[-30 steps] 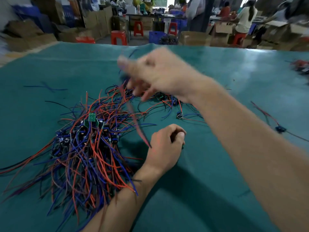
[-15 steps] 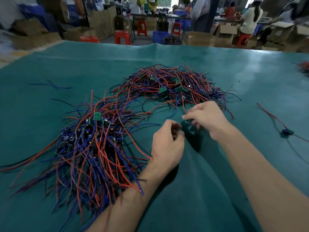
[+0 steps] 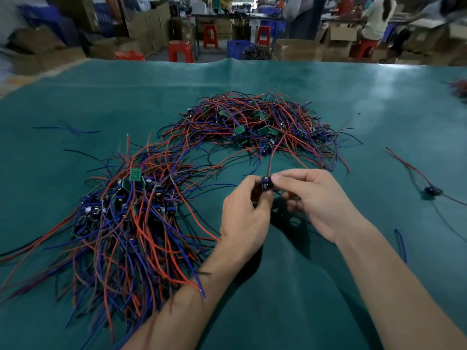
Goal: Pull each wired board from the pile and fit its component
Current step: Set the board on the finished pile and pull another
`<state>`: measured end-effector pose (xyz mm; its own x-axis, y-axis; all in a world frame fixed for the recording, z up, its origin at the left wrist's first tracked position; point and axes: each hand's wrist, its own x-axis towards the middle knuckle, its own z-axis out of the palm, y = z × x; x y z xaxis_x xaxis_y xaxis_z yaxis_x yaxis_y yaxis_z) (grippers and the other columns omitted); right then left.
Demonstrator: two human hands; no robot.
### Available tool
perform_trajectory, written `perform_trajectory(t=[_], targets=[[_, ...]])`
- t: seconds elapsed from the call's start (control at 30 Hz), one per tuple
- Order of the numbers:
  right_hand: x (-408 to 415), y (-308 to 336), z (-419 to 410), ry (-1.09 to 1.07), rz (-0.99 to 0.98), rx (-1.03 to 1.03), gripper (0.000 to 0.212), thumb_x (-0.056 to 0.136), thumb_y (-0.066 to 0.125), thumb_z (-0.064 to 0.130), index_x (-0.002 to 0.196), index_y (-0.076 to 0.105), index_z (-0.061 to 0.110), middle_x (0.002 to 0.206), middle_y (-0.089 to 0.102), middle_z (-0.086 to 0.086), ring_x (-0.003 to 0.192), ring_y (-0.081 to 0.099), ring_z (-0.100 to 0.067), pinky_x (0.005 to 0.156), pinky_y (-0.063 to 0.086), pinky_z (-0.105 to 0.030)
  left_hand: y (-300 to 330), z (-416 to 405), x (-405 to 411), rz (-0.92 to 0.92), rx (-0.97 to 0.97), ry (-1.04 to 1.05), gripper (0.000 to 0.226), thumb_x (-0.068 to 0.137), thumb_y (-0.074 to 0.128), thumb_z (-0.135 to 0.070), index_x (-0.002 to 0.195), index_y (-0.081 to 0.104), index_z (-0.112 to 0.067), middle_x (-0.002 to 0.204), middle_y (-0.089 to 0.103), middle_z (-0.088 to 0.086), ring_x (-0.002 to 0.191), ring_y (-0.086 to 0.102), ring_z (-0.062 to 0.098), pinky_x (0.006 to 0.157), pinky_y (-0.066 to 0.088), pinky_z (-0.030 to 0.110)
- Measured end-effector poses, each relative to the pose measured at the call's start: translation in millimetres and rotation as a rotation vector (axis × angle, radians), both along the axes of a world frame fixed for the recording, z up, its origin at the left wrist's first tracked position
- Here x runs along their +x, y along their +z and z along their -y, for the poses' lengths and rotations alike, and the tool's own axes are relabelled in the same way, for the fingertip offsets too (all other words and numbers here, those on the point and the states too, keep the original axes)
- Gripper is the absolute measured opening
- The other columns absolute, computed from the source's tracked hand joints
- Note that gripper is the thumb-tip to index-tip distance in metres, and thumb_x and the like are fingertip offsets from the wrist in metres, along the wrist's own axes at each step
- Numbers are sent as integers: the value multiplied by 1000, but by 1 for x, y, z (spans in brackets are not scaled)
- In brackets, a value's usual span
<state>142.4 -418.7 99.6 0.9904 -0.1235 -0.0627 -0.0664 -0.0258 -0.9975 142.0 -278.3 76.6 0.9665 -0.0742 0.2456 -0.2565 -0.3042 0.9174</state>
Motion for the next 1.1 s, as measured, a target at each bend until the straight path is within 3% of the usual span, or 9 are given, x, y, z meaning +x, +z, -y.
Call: perform_trajectory(t=[0.1, 0.23, 0.33, 0.47, 0.6, 0.8, 0.87, 0.97, 1.1], targets=[[0, -4, 2, -47, 116, -370, 14, 89, 76, 30, 80, 80, 20, 63, 61, -11, 57, 45, -15, 55, 38, -32, 0, -1, 3, 12, -34, 60, 10, 97, 63, -13, 104, 69, -11, 92, 73, -2, 80, 60, 7, 80, 46, 24], [-3, -3, 0, 39, 126, -507, 24, 86, 76, 28, 64, 74, 20, 49, 59, 2, 43, 44, -8, 45, 35, -20, -2, -1, 5, -17, -35, 75, 13, 95, 62, -7, 104, 71, -11, 98, 75, -2, 90, 66, 12, 90, 52, 32], [-3, -2, 0, 47, 62, -450, 34, 85, 76, 23, 53, 68, 20, 45, 55, 5, 39, 43, -10, 39, 31, -18, -2, -2, 5, -58, -72, 45, 14, 95, 60, -4, 100, 71, -11, 95, 75, 0, 91, 69, 20, 88, 56, 43], [-1, 0, 2, -64, 101, -232, 23, 86, 79, 30, 68, 74, 16, 59, 62, -1, 48, 49, -13, 42, 38, -24, -4, -1, 5, -94, -89, -4, 14, 96, 57, -6, 94, 69, -14, 82, 73, 5, 79, 68, 30, 80, 57, 52], [-1, -4, -1, -74, 153, -107, 16, 87, 79, 23, 77, 79, 10, 64, 65, -3, 53, 52, -12, 46, 43, -24, -2, -2, 3, -94, -53, -51, 26, 92, 55, -3, 82, 68, -24, 67, 66, -4, 65, 59, 22, 75, 57, 49], [1, -2, 9, -59, 184, -155, 15, 90, 74, 7, 76, 78, 5, 72, 70, -15, 58, 59, -11, 52, 50, -22, -3, -2, 3, -53, 24, -112, 16, 96, 60, -16, 89, 74, -11, 71, 68, 6, 68, 57, 26, 71, 49, 41], [0, -1, 11, -56, 206, -176, 19, 89, 74, 7, 72, 78, 11, 78, 72, -19, 58, 60, -11, 53, 51, -23, -3, -3, 3, -53, 23, -126, 18, 97, 61, -15, 86, 74, -11, 62, 63, -2, 62, 53, 21, 64, 44, 37], [1, 1, 16, -81, 237, -154, 21, 83, 81, 10, 63, 76, 15, 62, 67, -8, 52, 59, -12, 49, 50, -23, -4, -2, 3, -89, -3, -152, 22, 99, 58, -13, 83, 73, -15, 48, 53, -15, 52, 46, 8, 57, 34, 29], [0, 3, 19, -167, 242, -150, 21, 80, 85, 16, 62, 75, 13, 57, 65, -5, 48, 56, -13, 46, 49, -23, -4, -3, 2, -95, -22, -185, 24, 100, 57, -13, 82, 72, -14, 44, 49, -15, 47, 40, 6, 53, 30, 26]])
